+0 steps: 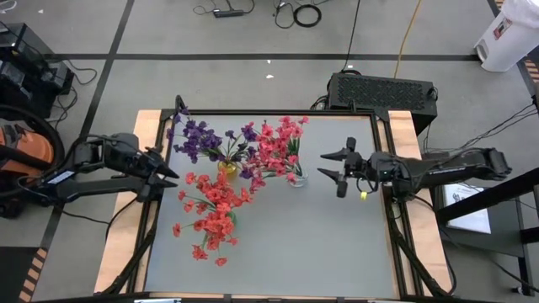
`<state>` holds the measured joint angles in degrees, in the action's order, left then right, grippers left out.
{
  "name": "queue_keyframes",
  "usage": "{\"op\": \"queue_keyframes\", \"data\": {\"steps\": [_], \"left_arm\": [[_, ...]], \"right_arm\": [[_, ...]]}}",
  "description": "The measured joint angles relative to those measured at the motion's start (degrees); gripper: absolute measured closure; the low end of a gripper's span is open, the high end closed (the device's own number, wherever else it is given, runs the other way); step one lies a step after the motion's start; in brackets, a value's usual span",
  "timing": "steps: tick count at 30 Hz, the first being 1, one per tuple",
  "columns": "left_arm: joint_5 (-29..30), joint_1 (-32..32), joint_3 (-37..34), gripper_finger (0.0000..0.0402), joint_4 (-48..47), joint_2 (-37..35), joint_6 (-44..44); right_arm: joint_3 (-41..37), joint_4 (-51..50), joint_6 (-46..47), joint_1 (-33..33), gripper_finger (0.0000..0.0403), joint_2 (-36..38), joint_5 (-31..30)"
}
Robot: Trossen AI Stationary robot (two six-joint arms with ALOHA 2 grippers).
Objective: Sort flowers into vase by color
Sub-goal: Return to Home Position
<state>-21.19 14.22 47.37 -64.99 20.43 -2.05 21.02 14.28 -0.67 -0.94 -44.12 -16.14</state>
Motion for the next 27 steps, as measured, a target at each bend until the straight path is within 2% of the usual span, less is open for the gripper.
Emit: {"op": "queue_keyframes", "data": {"steps": [8, 15, 19, 23, 27], "left_arm": [[0.02, 0.01, -0.51, 0.0261, 0.74, -3.74, 2.10], [0.02, 0.00, -8.41, 0.0261, 5.04, -9.45, -0.77], [-1.00, 0.02, -13.26, 0.0261, 10.04, -11.65, -3.92], [-1.26, 0.02, -13.95, 0.0261, 16.50, -11.79, -8.99], [-1.37, 0.00, -15.89, 0.0261, 26.07, -11.76, -9.64]], "right_arm": [[0.02, -13.43, 6.40, -3.55, 0.0199, 9.20, 0.02], [0.02, -26.40, 16.70, -5.53, 0.0199, 12.65, 0.02], [0.02, -31.55, 18.14, -5.93, 0.0200, 12.66, -0.05], [0.02, -36.42, 22.03, -5.93, 0.0200, 12.62, 0.00], [0.02, -36.74, 23.74, -5.93, 0.0200, 12.62, 0.00]]}}
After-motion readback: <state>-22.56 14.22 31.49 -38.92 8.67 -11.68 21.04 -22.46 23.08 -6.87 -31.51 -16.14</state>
